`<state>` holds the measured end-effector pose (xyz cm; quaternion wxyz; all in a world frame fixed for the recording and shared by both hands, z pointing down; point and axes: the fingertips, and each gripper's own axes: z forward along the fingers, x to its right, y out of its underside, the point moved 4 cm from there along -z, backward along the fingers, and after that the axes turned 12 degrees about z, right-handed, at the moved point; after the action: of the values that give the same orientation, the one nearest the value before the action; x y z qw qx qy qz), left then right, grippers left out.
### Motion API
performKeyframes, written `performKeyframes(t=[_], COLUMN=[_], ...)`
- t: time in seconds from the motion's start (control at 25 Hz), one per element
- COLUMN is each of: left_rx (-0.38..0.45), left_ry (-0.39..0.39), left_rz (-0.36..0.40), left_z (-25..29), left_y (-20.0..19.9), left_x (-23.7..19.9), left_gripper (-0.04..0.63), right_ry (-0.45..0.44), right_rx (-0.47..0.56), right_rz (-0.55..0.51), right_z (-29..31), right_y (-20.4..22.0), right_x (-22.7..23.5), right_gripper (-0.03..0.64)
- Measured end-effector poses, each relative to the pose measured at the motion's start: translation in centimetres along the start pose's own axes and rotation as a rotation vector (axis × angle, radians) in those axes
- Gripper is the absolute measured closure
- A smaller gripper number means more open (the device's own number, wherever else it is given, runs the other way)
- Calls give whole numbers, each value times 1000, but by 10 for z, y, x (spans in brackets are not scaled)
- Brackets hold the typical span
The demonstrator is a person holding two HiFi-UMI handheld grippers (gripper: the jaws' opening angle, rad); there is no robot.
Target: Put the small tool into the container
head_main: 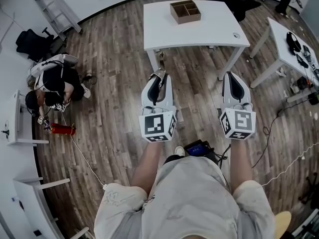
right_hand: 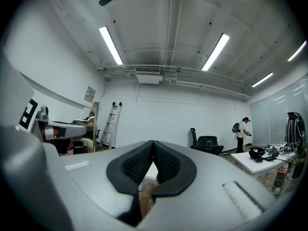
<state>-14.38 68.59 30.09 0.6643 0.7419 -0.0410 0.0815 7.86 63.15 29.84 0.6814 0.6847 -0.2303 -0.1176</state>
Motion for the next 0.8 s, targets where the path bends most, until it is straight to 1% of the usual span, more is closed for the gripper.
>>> performKeyframes(t=[0.16,0.44,0.64,0.72,0.8], left_rx=[-2,-4,-10,-20,-30], left_ry=[-2,8,-2,-1,-2], left_rz=[-3,-2,4,10,18], left_z=[15,57,130,171,221], left_y=[6,30,44,45,42], left_x=[-20,-25,-13,-1,18], left_gripper=[489,489,489,489,489], right_ry=[2,-1,-8,-7,-10], right_rx=[-4,0,-9,-14,-17], right_rz=[1,6,16,26,40], right_z=[23,70,129,158,193], right_y=[4,22,28,24,17], right_x=[-9,8,59,91,134], right_gripper=[612,612,612,612,612])
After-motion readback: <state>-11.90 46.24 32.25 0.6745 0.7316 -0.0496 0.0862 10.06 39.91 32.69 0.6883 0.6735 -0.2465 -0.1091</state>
